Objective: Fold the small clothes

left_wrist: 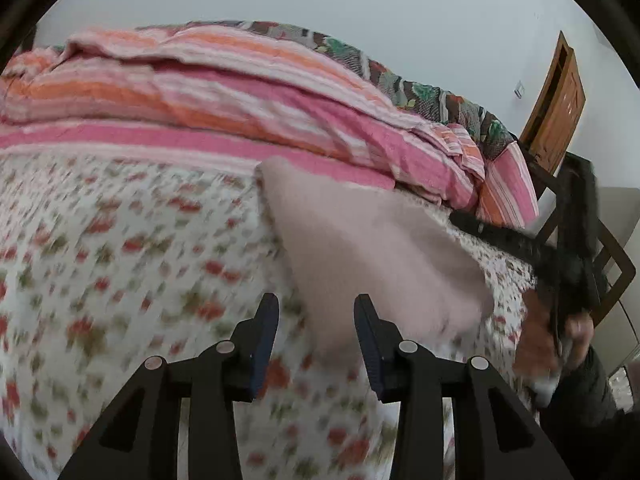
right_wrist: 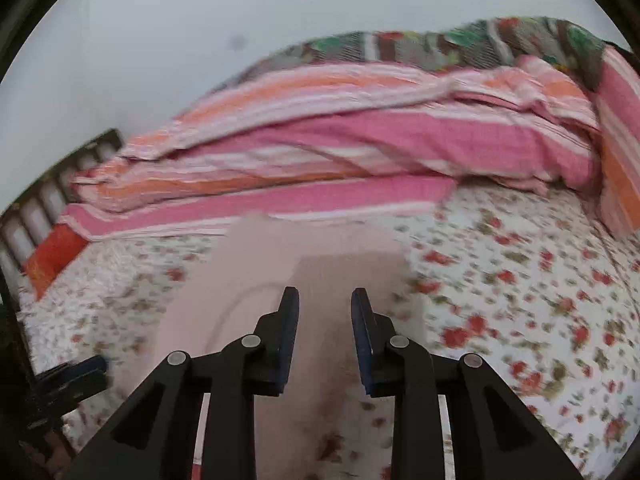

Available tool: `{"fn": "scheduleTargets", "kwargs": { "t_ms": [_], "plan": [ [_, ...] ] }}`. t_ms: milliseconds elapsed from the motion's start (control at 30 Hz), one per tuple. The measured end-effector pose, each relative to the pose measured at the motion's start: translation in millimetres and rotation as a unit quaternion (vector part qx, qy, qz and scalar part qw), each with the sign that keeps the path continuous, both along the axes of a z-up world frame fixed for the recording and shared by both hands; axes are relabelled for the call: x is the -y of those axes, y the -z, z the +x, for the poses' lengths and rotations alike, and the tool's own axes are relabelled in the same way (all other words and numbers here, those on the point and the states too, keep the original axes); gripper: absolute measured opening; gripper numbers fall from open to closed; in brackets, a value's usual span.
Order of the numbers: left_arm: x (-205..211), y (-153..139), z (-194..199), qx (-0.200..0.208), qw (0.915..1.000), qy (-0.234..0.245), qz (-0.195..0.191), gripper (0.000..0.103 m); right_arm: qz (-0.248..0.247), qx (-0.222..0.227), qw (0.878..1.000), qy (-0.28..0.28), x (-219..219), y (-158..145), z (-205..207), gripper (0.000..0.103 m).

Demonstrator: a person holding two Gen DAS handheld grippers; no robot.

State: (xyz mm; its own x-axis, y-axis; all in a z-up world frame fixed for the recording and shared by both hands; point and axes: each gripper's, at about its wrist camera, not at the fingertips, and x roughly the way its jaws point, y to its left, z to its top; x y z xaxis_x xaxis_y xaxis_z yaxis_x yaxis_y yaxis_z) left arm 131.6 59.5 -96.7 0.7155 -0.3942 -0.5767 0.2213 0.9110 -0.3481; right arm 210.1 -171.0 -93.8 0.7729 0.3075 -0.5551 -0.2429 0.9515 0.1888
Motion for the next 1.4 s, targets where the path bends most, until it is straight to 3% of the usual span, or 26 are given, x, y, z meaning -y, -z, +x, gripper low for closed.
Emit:
{"fn": "scheduleTargets", "kwargs": {
  "t_ms": [100,167,300,400,500,633,767,900,1100,1233,1333,1400],
  "plan": [
    [28,-4,24,-0.001,0.9995,0.011,0.03,0.037,-0.044,0.017,0.998,-0.038,-20,13,-3,0.027],
    [42,5,33,-0.02,0.9982,0.017,0.055,0.037,-0.07,-0.009,0.997,-0.036,-19,36,6,0.027],
    [55,31,22,-0.023,0.9952,0.019,0.093,0.038,-0.05,-0.038,0.998,-0.028,-2,50,11,0.02],
    [45,28,19,-0.031,0.997,0.022,0.067,0.04,-0.084,-0.04,0.995,-0.03,-10,42,11,0.019],
    [32,16,27,-0.023,0.9986,0.017,0.044,0.041,-0.065,-0.024,0.997,-0.039,-7,27,12,0.018],
    [31,4,61,-0.026,0.9985,0.007,0.048,0.044,-0.037,-0.012,0.999,-0.01,5,15,41,0.032],
    [33,5,104,-0.045,0.9972,-0.005,0.06,0.044,-0.069,-0.054,0.996,0.006,5,42,71,0.032],
    [27,19,143,-0.083,0.9951,-0.013,0.053,0.052,-0.022,-0.062,0.998,0.009,22,54,75,0.034],
    [27,38,195,-0.111,0.9926,-0.021,0.044,0.052,0.011,-0.065,0.998,0.006,30,60,79,0.035],
    [21,52,224,-0.135,0.9906,-0.018,-0.014,0.04,0.024,-0.066,0.998,0.004,32,60,79,0.035],
    [19,49,234,-0.118,0.9925,-0.032,-0.006,0.035,0.029,-0.066,0.997,0.003,34,62,79,0.035],
    [21,43,238,-0.097,0.994,-0.047,0.021,0.03,0.03,-0.065,0.997,0.002,33,62,79,0.035]
  ]
}}
